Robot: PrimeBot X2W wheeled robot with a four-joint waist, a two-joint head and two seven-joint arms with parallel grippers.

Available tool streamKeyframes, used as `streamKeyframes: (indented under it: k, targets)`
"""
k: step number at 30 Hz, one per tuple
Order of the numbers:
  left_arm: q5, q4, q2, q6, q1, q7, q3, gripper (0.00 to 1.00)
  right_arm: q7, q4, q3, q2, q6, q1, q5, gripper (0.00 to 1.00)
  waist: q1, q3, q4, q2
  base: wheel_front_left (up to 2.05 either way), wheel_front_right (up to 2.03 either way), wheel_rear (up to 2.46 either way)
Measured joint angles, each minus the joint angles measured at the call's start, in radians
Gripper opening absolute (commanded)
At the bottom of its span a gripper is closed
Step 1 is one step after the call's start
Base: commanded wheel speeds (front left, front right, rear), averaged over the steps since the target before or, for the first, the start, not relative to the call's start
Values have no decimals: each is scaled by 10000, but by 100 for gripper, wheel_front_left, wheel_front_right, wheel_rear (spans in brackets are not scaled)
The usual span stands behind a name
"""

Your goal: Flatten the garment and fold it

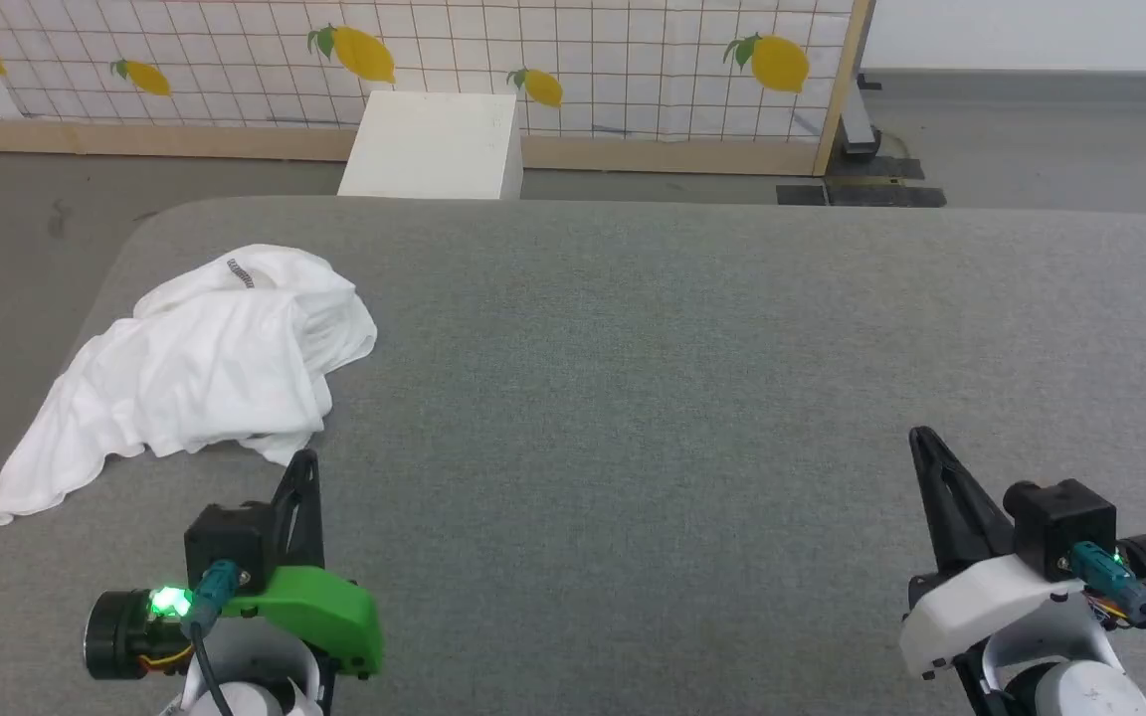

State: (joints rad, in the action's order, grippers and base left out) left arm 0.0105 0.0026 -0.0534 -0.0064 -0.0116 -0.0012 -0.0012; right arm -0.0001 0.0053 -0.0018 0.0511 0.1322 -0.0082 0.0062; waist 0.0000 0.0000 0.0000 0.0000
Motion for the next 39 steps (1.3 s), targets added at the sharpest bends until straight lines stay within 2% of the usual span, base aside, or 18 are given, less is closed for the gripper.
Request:
streamKeyframes:
  k: [39]
  targets:
    - [0, 0, 0, 0, 0, 0, 2, 0, 0, 0, 2, 0, 0, 0, 0, 0, 0, 0, 0, 0, 0, 0, 0]
